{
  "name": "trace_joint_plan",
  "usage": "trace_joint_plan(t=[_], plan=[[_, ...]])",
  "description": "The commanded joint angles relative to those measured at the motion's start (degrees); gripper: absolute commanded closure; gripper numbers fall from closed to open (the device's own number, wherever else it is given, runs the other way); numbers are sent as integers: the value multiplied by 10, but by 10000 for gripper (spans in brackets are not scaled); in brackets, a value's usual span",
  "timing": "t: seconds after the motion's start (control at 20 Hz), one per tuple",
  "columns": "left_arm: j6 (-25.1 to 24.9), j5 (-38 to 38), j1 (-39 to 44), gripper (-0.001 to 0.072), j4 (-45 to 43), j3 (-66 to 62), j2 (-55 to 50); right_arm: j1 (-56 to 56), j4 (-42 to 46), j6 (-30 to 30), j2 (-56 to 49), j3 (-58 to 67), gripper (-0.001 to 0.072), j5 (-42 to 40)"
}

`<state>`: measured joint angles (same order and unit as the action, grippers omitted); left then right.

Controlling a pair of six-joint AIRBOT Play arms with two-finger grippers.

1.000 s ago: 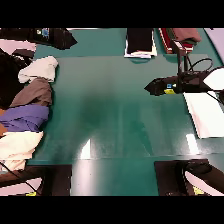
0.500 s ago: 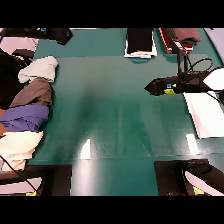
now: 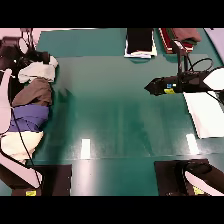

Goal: Fold the shirts.

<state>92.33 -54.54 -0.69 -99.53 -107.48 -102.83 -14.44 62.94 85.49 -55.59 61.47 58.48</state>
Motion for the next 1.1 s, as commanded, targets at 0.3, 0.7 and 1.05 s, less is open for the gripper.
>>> trace_joint_plan(t=[0.3,0.7,1.05], plan=[[7,62,-45,87,-1,1,-98,0,-4,0,0,0,692,0],[7,35,-45,680,-1,1,-97,0,-5,0,0,0,692,0],[1,10,-26,681,43,-78,62,0,26,0,0,143,692,0]])
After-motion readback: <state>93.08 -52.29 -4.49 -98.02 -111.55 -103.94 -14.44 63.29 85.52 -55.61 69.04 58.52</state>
